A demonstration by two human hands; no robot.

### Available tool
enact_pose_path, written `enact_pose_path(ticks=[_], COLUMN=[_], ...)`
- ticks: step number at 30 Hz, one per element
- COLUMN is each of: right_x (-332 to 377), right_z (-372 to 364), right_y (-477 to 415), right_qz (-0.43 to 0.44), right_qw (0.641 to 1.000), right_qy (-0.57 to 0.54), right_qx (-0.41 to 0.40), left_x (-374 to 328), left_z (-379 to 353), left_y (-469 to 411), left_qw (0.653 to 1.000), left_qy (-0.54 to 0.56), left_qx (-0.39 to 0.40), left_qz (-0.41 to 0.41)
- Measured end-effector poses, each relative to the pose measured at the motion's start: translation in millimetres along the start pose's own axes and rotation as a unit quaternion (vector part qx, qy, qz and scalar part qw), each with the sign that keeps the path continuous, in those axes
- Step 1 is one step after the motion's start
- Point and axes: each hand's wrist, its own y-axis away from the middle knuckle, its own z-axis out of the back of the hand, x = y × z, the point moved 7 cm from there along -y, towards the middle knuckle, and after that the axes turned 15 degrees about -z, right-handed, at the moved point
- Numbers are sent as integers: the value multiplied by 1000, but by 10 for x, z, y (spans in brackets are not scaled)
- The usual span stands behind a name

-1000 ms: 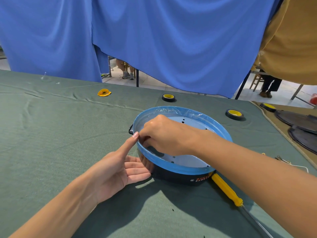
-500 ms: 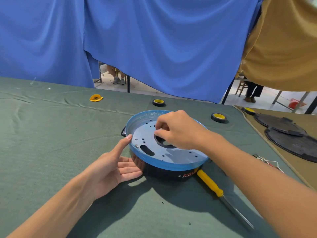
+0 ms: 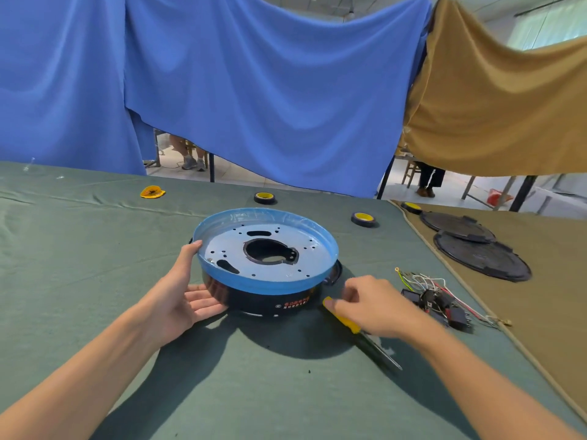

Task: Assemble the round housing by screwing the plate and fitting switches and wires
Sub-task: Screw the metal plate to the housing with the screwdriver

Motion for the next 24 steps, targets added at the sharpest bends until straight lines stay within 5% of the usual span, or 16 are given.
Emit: enact_pose_path(ticks=[5,10,14,24], right_x=[52,103,348,472], right_z=[-103,234,268,149], right_y=[26,-118,-229,-576], right_qz=[-1,-49,-71,-48], right_qw=[992,987,959,977], right_qy=[111,-109,-265,-180], right_qx=[-62,-109,-69,-103], left_x=[-40,-104,-119,-94], left_z=[127,240,235,307], left_y=[30,9,-29,-86], left_qw=[1000,1000,999,999], left_qy=[-8,-16,-23,-42], left_qx=[-14,-8,-8,15], left_qz=[-7,-16,-23,-18])
